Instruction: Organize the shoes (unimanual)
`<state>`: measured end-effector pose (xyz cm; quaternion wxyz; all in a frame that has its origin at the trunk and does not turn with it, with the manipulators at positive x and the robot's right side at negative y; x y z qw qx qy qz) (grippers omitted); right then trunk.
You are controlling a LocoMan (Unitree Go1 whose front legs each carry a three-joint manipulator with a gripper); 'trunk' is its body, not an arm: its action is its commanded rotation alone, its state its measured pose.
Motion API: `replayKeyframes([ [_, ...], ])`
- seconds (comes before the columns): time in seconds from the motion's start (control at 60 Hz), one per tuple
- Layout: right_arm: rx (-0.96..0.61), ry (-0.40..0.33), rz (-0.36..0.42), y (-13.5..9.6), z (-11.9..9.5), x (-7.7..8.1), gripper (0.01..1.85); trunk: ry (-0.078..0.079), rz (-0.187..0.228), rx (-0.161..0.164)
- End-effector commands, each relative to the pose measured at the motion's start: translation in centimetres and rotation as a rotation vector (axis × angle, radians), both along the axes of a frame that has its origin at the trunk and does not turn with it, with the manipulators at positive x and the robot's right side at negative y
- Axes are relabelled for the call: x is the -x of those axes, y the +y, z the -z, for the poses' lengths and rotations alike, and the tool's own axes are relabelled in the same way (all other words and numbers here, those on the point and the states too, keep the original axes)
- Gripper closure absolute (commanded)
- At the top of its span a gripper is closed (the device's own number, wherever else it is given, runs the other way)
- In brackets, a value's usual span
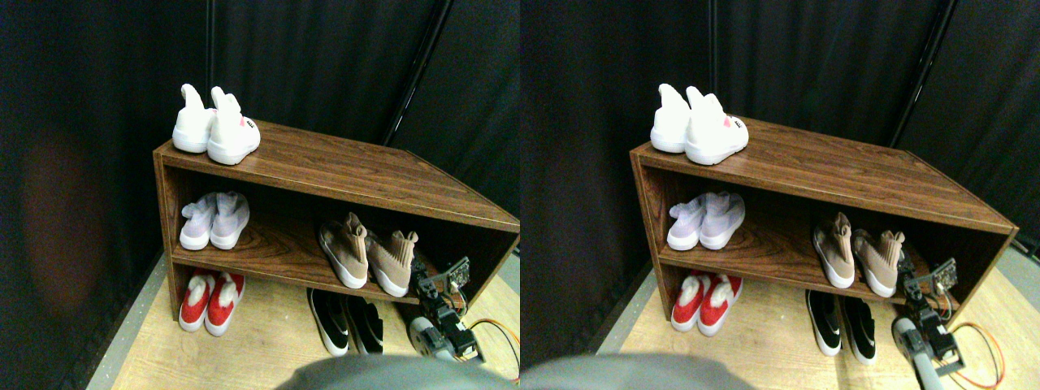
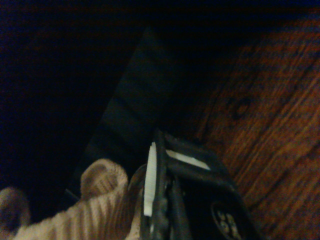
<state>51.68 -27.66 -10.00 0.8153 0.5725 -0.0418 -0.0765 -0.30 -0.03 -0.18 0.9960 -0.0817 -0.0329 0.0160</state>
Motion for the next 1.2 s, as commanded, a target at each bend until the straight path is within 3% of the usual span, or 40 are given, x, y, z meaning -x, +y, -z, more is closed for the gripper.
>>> replayKeyframes([
  [0.017, 0.001, -0.023, -0.042, 0.8, -0.3, 0.1, 1.8, 0.017, -0.016, 0.005],
  [0.45, -0.064, -0.013, 0.002, 2.5, -0.1, 1.3, 1.8, 0.009, -0.016, 0.011],
  [0.833, -0.095, -0.013, -0.001, 2.7, 0.1, 0.6, 1.8, 0.017, -0.011, 0.01],
  [1.067, -0.014, -0.03, -0.007, 1.5, 0.1, 0.1, 1.8, 0.02, -0.004, 0.007],
  [1.2, 0.002, -0.033, 0.006, 0.3, -0.6, 0.5, 1.8, 0.014, 0.026, -0.016],
])
